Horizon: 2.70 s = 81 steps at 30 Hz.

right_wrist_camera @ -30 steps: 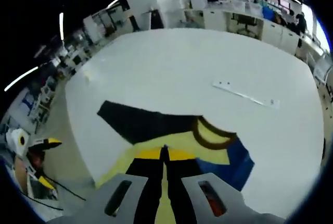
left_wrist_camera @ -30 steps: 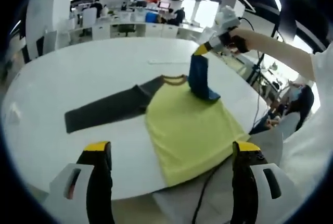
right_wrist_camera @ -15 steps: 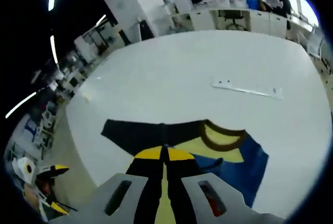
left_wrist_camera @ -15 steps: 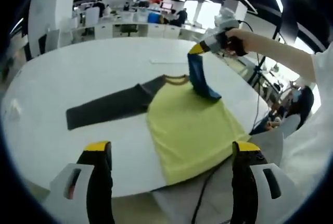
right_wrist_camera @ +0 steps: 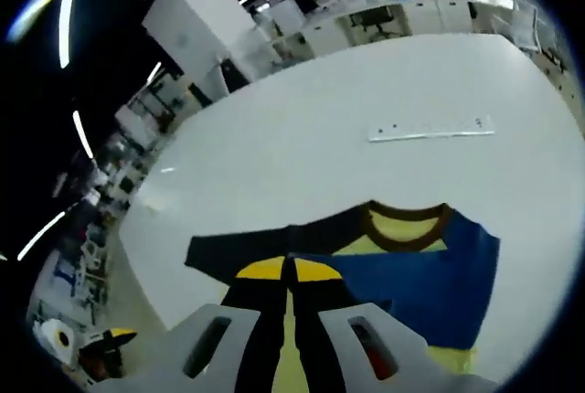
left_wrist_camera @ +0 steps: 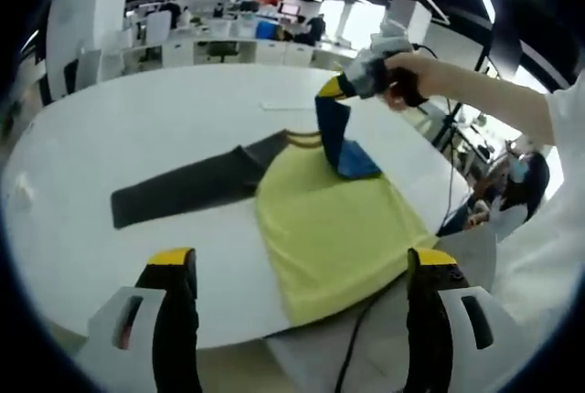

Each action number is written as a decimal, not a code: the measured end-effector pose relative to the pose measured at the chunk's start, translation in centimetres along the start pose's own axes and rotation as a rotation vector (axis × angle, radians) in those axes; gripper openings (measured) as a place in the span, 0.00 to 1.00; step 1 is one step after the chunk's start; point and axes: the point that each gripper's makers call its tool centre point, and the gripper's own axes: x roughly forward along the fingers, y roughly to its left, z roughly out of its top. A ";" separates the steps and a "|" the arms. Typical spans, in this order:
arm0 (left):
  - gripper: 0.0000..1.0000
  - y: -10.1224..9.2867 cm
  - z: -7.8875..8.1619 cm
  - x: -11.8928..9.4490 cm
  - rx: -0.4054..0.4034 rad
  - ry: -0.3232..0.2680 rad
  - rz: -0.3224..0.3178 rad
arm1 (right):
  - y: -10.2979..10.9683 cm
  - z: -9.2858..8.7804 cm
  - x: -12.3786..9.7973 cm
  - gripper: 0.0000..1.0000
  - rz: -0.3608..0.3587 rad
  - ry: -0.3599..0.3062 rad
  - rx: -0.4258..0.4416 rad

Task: Fold the garment on the visible template until the final outline fits inside the template.

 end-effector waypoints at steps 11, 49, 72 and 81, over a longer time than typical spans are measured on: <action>0.92 0.8 -1.1 0.2 -0.032 0.016 0.008 | -0.4 -1.8 2.4 0.02 -0.018 0.071 -0.061; 0.91 3.1 -1.3 2.9 -0.069 0.038 -0.032 | 1.9 -4.9 10.0 0.02 -0.014 0.084 0.316; 0.92 3.8 -1.1 4.1 -0.057 0.067 -0.043 | 0.8 -6.0 13.3 0.02 -0.035 0.121 0.354; 0.92 3.9 -1.4 4.7 -0.067 0.077 -0.048 | 0.6 -6.3 14.0 0.02 -0.035 0.130 0.360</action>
